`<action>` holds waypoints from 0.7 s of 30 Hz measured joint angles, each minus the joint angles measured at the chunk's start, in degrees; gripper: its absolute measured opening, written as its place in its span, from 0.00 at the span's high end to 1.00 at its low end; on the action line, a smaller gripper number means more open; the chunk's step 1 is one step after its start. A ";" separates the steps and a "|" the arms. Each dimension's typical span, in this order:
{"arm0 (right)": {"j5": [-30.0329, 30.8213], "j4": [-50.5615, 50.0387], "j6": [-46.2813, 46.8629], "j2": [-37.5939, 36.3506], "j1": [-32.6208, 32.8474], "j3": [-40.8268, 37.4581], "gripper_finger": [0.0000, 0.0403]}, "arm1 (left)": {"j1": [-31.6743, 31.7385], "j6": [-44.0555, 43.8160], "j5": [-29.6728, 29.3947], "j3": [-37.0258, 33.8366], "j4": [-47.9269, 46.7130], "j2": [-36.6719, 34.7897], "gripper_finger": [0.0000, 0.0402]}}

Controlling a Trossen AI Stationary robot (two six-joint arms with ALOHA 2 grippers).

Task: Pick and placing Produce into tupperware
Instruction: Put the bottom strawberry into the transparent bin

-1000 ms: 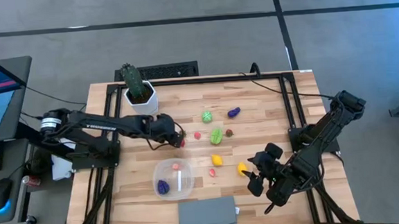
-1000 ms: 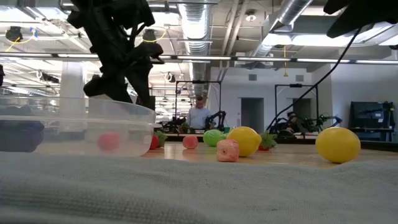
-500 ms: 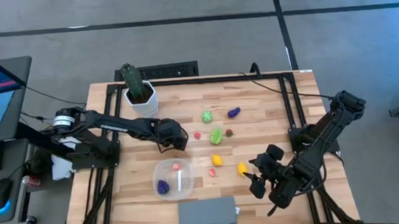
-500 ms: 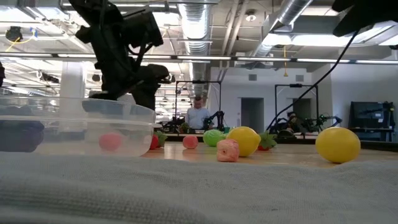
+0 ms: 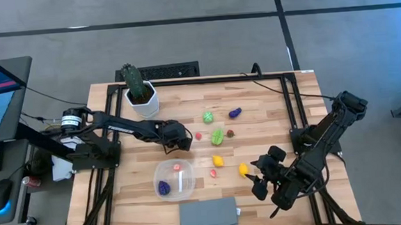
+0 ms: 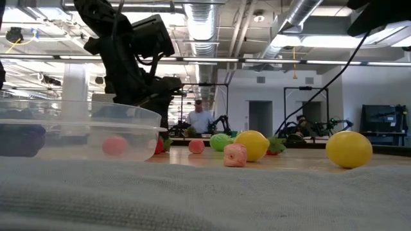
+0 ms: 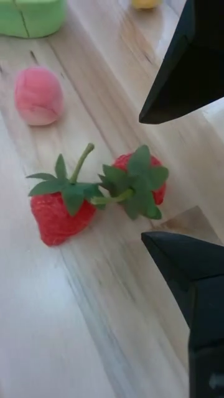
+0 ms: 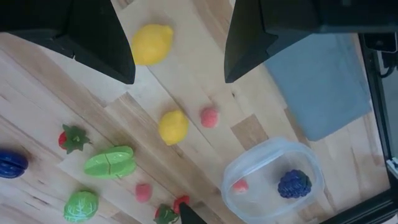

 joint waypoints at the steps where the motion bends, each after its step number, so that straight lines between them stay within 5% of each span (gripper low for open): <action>1: 0.00 0.00 0.00 -0.01 0.00 0.00 0.33 | 0.15 0.00 -0.07 0.00 0.11 0.00 0.29; 21: 0.02 0.00 -0.09 -0.01 -0.04 0.00 0.33 | 1.30 -0.57 -1.66 0.00 0.32 0.00 0.29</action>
